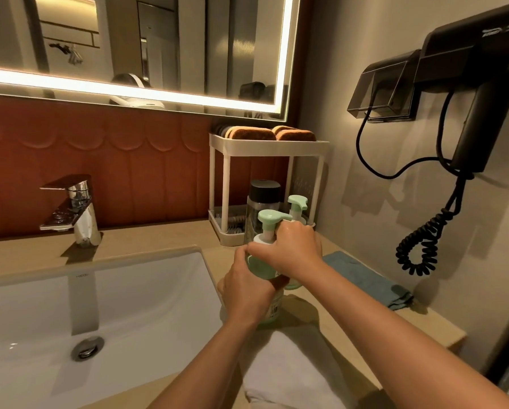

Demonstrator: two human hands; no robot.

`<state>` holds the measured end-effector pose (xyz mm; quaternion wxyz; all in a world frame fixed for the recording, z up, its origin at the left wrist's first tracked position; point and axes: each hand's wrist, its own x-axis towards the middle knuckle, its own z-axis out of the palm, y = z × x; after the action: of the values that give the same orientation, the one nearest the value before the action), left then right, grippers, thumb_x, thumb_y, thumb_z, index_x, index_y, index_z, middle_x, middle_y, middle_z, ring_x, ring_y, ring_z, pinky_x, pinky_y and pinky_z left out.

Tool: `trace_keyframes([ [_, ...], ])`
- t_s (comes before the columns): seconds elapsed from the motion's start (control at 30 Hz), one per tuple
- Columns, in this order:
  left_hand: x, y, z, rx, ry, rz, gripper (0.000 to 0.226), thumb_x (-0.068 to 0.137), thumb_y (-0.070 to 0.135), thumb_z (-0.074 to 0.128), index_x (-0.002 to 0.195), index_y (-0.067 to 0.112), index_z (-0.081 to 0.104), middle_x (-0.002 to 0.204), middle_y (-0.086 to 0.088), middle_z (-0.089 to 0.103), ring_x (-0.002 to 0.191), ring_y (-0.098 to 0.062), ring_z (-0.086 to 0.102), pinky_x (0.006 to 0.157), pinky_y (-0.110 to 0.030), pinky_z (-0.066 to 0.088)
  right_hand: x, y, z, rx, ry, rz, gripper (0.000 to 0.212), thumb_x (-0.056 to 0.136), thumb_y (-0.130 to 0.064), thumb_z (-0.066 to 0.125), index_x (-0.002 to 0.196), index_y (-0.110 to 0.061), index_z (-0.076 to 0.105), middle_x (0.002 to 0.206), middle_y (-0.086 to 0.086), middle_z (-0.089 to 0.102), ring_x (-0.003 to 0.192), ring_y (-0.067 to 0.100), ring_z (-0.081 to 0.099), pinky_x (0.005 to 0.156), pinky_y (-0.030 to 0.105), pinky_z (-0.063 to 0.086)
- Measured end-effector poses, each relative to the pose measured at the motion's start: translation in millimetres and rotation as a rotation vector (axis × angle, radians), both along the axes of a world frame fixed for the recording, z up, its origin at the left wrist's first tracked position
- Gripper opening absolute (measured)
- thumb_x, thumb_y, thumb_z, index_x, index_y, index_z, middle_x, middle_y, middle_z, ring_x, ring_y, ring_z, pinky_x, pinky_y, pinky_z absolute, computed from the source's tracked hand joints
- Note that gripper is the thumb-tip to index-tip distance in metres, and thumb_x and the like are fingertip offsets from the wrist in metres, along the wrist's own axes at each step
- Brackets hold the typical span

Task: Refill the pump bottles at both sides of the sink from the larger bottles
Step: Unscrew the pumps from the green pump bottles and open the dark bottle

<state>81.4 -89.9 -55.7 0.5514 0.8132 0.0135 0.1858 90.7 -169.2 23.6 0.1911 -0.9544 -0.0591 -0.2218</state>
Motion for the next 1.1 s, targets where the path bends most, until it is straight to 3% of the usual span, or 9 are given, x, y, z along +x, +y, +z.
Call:
trace_keyframes([
  [0.2, 3, 10, -1, -0.097, -0.05, -0.168, 0.07, 0.065, 0.027, 0.083, 0.122, 0.027, 0.044, 0.116, 0.006, 0.057, 0.108, -0.014, 0.053, 0.088, -0.031, 0.046, 5, -9, 6, -0.028, 0.096, 0.136, 0.041, 0.074, -0.056, 0.062, 0.061, -0.019, 0.05, 0.065, -0.001, 0.054, 0.069, 0.015, 0.052, 0.052, 0.025, 0.034],
  [0.3, 4, 22, 3, -0.118, -0.049, -0.312, 0.063, 0.061, 0.025, 0.082, 0.114, 0.03, 0.049, 0.109, 0.008, 0.06, 0.104, -0.012, 0.056, 0.091, -0.037, 0.047, 10, -15, 10, 0.023, 0.179, 0.284, 0.038, 0.075, -0.049, 0.066, 0.077, -0.011, 0.063, 0.078, 0.006, 0.064, 0.074, 0.019, 0.058, 0.06, 0.031, 0.042],
  [0.43, 10, 37, 7, -0.053, 0.0, -0.448, 0.073, 0.053, 0.036, 0.077, 0.121, 0.032, 0.048, 0.112, 0.011, 0.06, 0.107, -0.01, 0.056, 0.095, -0.041, 0.048, 4, -25, 19, 0.091, 0.389, 0.496, 0.019, 0.082, -0.039, 0.066, 0.093, -0.024, 0.061, 0.089, -0.006, 0.062, 0.087, 0.014, 0.059, 0.073, 0.025, 0.046],
  [0.6, 11, 40, 6, -0.055, 0.007, -0.461, 0.081, 0.052, 0.042, 0.08, 0.125, 0.032, 0.046, 0.118, 0.01, 0.059, 0.111, -0.011, 0.055, 0.097, -0.041, 0.047, -6, -40, 27, 0.153, 0.429, 0.458, 0.059, 0.073, -0.044, 0.069, 0.125, -0.025, 0.05, 0.117, -0.006, 0.05, 0.109, 0.012, 0.051, 0.09, 0.03, 0.045],
  [0.73, 12, 38, 3, -0.067, 0.001, -0.458, 0.068, 0.062, 0.025, 0.084, 0.117, 0.039, 0.047, 0.114, 0.015, 0.06, 0.108, -0.009, 0.057, 0.088, -0.03, 0.049, -17, -11, 3, 0.087, 0.141, 0.144, 0.061, 0.063, -0.063, 0.071, 0.102, -0.022, 0.047, 0.102, -0.005, 0.045, 0.094, 0.012, 0.048, 0.073, 0.027, 0.043],
  [0.83, 9, 35, 4, -0.082, -0.012, -0.437, 0.064, 0.064, 0.022, 0.084, 0.109, 0.045, 0.045, 0.106, 0.021, 0.059, 0.101, -0.002, 0.056, 0.073, -0.015, 0.042, -18, 3, -7, 0.2, -0.018, 0.086, 0.051, 0.066, -0.053, 0.075, 0.092, -0.022, 0.044, 0.095, -0.004, 0.05, 0.09, 0.013, 0.05, 0.068, 0.023, 0.039],
  [0.97, 9, 38, 4, -0.077, -0.011, -0.448, 0.067, 0.063, 0.025, 0.085, 0.118, 0.034, 0.047, 0.111, 0.016, 0.059, 0.105, -0.005, 0.056, 0.08, -0.02, 0.045, -18, -12, 8, 0.327, 0.192, 0.383, 0.019, 0.079, -0.026, 0.07, 0.094, -0.02, 0.059, 0.09, -0.006, 0.061, 0.087, 0.01, 0.06, 0.069, 0.023, 0.05],
  [1.03, 9, 38, 3, -0.078, -0.007, -0.452, 0.071, 0.063, 0.028, 0.084, 0.123, 0.03, 0.046, 0.115, 0.011, 0.059, 0.108, -0.008, 0.056, 0.088, -0.028, 0.048, -22, -18, 12, 0.459, 0.339, 0.523, 0.037, 0.082, -0.018, 0.068, 0.115, -0.025, 0.053, 0.105, -0.01, 0.059, 0.098, 0.004, 0.058, 0.077, 0.019, 0.049],
  [1.1, 8, 38, 4, -0.075, -0.003, -0.448, 0.071, 0.064, 0.028, 0.084, 0.123, 0.031, 0.046, 0.117, 0.012, 0.059, 0.108, -0.008, 0.056, 0.091, -0.029, 0.047, -24, -17, 8, 0.476, 0.311, 0.446, 0.053, 0.077, -0.029, 0.073, 0.121, -0.028, 0.044, 0.114, -0.01, 0.05, 0.104, 0.004, 0.052, 0.078, 0.019, 0.044],
])
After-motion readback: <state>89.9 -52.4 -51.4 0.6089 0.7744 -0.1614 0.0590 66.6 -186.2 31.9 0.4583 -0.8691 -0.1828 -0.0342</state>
